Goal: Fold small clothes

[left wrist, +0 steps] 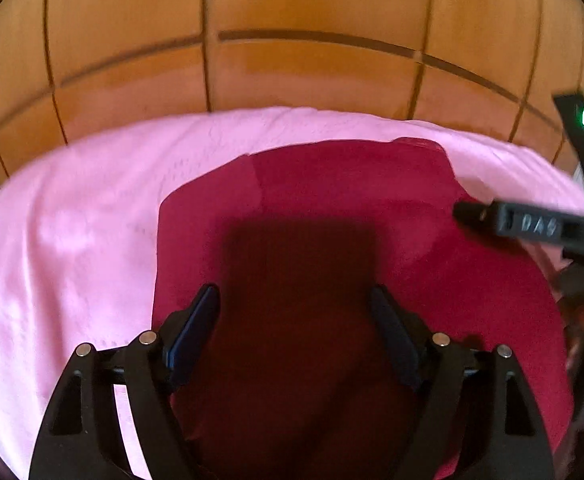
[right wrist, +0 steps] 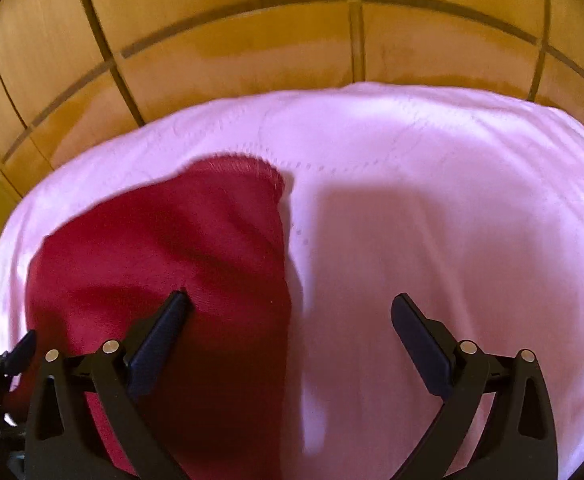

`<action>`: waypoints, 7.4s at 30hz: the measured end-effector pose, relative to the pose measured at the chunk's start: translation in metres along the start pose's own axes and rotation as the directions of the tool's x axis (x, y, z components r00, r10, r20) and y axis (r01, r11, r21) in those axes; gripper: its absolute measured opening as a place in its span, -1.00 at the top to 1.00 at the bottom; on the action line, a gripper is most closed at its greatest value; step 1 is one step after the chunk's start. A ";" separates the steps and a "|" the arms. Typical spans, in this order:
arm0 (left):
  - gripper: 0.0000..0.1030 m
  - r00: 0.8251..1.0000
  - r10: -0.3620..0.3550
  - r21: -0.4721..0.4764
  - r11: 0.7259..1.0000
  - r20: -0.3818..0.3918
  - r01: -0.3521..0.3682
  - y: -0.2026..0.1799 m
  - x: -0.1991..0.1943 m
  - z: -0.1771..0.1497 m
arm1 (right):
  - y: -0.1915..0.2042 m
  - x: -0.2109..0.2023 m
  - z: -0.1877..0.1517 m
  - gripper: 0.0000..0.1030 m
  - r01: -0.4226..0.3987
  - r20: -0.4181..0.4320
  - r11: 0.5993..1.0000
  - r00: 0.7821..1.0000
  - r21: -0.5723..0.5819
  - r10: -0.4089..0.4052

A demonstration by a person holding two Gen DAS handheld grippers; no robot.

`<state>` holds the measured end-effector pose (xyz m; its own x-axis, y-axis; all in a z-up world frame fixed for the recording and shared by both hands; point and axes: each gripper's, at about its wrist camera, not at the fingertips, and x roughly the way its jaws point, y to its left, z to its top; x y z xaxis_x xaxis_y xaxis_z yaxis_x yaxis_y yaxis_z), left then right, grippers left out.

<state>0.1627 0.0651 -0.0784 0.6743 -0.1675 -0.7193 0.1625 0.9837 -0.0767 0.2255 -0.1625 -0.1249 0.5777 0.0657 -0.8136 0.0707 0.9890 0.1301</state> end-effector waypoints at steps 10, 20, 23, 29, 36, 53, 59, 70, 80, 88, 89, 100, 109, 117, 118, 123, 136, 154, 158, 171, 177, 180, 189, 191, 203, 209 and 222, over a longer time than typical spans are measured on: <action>-0.63 1.000 -0.003 0.025 1.000 0.029 0.002 -0.002 -0.005 -0.008 | -0.009 -0.004 -0.008 -0.93 -0.065 0.080 0.998 0.995 -0.012 0.066; -0.91 0.990 -0.132 -0.207 0.968 0.056 0.141 0.043 -0.034 -0.042 | -0.033 -0.031 -0.035 -0.93 -0.240 0.087 0.960 0.969 0.146 0.230; -0.94 0.989 -0.144 -0.277 0.949 0.047 0.151 0.056 -0.037 -0.048 | -0.036 -0.036 -0.038 -0.93 -0.274 0.077 0.947 0.961 0.168 0.264; -0.95 0.984 -0.175 -0.378 0.909 0.031 0.173 0.070 -0.035 -0.053 | -0.044 -0.046 -0.049 -0.93 -0.347 0.059 0.917 0.938 0.198 0.342; -0.95 0.955 -0.297 -0.392 0.879 -0.008 0.270 0.068 -0.021 -0.045 | -0.039 -0.049 -0.058 -0.93 -0.349 0.028 0.920 0.936 0.180 0.350; -0.94 0.936 -0.341 -0.308 0.903 -0.086 0.300 0.056 0.003 -0.031 | -0.030 -0.047 -0.058 -0.93 -0.370 -0.002 0.918 0.927 0.144 0.374; -0.75 0.925 -0.364 -0.282 0.904 -0.109 0.322 0.052 0.008 -0.028 | -0.025 -0.042 -0.058 -0.93 -0.404 -0.013 0.904 0.912 0.142 0.410; -0.40 0.909 -0.399 -0.253 0.898 -0.121 0.361 0.042 0.004 -0.029 | -0.009 -0.035 -0.057 -0.82 -0.428 -0.026 0.900 0.902 0.083 0.432; 0.12 0.944 -0.328 -0.123 0.939 -0.029 0.322 0.015 -0.029 -0.030 | 0.000 -0.054 -0.063 -0.35 -0.417 0.030 0.909 0.909 0.010 0.416; 0.19 0.940 -0.339 -0.077 0.937 0.041 0.341 -0.007 -0.061 -0.022 | 0.005 -0.096 -0.070 -0.27 -0.381 0.137 0.918 0.909 -0.111 0.394; 0.19 0.940 -0.337 -0.065 0.938 0.055 0.340 -0.012 -0.066 -0.022 | 0.005 -0.102 -0.071 -0.27 -0.375 0.152 0.919 0.908 -0.122 0.390; 0.19 0.935 -0.325 0.020 0.945 0.144 0.325 -0.057 -0.095 0.003 | -0.024 -0.150 -0.073 -0.27 -0.334 0.295 0.929 0.882 -0.158 0.367; 0.19 0.927 -0.352 0.044 0.936 0.129 0.349 -0.095 -0.081 0.024 | -0.054 -0.164 -0.060 -0.27 -0.279 0.349 0.950 0.884 -0.138 0.311; 0.19 0.919 -0.377 0.094 0.925 0.117 0.368 -0.128 -0.064 0.038 | -0.089 -0.163 -0.049 -0.27 -0.240 0.392 0.968 0.885 -0.078 0.250; 0.19 0.919 -0.378 0.104 0.924 0.112 0.367 -0.132 -0.061 0.039 | -0.095 -0.161 -0.048 -0.27 -0.232 0.394 0.970 0.888 -0.066 0.239; 0.19 0.919 -0.386 0.142 0.917 0.083 0.373 -0.155 -0.045 0.042 | -0.114 -0.151 -0.045 -0.27 -0.202 0.395 0.979 0.897 -0.027 0.196; 0.19 0.925 -0.380 0.183 0.909 -0.004 0.374 -0.196 0.010 0.046 | -0.158 -0.108 -0.045 -0.27 -0.116 0.351 0.991 0.932 0.064 0.087; -0.72 0.923 -0.378 0.036 0.924 -0.071 0.381 -0.166 0.060 0.031 | -0.200 -0.064 -0.061 -0.67 -0.239 0.260 0.931 0.951 0.274 0.168; -0.72 0.929 -0.365 0.043 0.929 -0.060 0.368 -0.163 0.047 0.022 | -0.199 -0.072 -0.066 -0.77 -0.202 0.251 0.935 0.959 0.290 0.129; -0.74 0.919 -0.385 -0.039 0.923 -0.084 0.383 -0.143 0.038 0.000 | -0.197 -0.098 -0.098 -0.89 0.054 0.108 0.964 0.991 0.262 -0.085; -0.74 0.923 -0.379 -0.044 0.925 -0.067 0.377 -0.137 0.024 -0.007 | -0.197 -0.106 -0.107 -0.89 0.034 0.145 0.960 0.986 0.277 -0.077; -0.74 0.924 -0.381 -0.050 0.923 -0.006 0.380 -0.130 0.005 -0.005 | -0.198 -0.120 -0.100 -0.89 -0.007 0.198 0.955 0.979 0.298 -0.055; -0.75 0.947 -0.312 0.033 0.950 0.081 0.310 -0.164 -0.011 0.038 | -0.210 -0.131 -0.070 -0.91 -0.006 0.271 0.942 0.958 0.337 -0.091; -0.75 0.962 -0.267 0.069 0.962 0.055 0.263 -0.174 -0.001 0.044 | -0.207 -0.127 -0.058 -0.91 -0.012 0.273 0.943 0.958 0.333 -0.083; -0.87 0.978 -0.194 0.054 0.978 -0.081 0.199 -0.159 0.066 0.032 | -0.198 -0.070 -0.044 -0.93 0.156 0.122 0.955 0.974 0.252 -0.192; -0.95 0.977 -0.201 0.013 0.979 -0.071 0.202 -0.157 0.046 0.026 | -0.189 -0.090 -0.045 -0.93 0.166 0.131 0.950 0.970 0.263 -0.205; -0.95 0.993 -0.116 0.047 0.992 0.027 0.115 -0.147 -0.012 -0.001 | -0.149 -0.137 -0.068 -0.93 0.137 0.177 0.969 0.969 0.206 -0.174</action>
<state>0.1299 -0.0769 -0.0588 0.6699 -0.2821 -0.6868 0.2724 0.9539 -0.1261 0.0804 -0.3095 -0.0710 0.6912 -0.1319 -0.7105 0.3146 0.9401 0.1315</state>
